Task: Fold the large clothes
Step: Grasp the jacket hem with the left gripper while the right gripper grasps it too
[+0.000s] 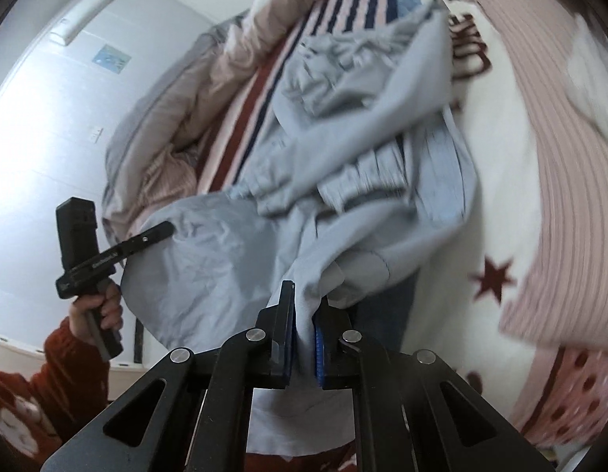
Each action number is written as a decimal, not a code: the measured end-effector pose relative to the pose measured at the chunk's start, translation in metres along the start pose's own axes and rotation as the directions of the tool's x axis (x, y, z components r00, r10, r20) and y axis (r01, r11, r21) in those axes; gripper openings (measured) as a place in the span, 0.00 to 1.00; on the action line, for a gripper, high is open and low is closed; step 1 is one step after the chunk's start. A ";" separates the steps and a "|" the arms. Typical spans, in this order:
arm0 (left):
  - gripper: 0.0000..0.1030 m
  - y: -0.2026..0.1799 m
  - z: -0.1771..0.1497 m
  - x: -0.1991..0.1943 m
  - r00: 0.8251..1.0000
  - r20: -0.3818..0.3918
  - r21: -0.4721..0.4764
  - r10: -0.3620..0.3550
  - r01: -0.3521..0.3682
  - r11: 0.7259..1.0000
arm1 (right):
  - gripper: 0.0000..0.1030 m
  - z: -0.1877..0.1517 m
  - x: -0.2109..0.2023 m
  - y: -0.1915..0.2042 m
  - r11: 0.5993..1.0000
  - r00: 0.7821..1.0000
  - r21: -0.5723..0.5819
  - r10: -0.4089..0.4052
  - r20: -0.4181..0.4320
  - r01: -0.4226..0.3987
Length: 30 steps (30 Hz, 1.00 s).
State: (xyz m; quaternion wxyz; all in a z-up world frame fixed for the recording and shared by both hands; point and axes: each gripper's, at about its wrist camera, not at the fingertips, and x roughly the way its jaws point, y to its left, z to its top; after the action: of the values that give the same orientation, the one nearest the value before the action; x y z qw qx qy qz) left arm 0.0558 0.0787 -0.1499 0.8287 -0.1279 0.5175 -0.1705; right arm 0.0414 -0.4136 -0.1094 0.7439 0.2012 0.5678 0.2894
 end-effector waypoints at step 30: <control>0.03 0.044 0.277 0.078 0.995 0.099 0.010 0.016 -0.017 1.000 | 0.03 0.279 -0.017 -0.046 0.983 0.975 0.139 -0.141 0.171 0.118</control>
State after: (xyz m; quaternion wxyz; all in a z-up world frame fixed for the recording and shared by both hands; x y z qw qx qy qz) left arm 0.3437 0.0967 -0.1107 0.8554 -0.1275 0.4759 -0.1599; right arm 0.3155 -0.4512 -0.0493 0.7950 0.2365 0.5275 0.1837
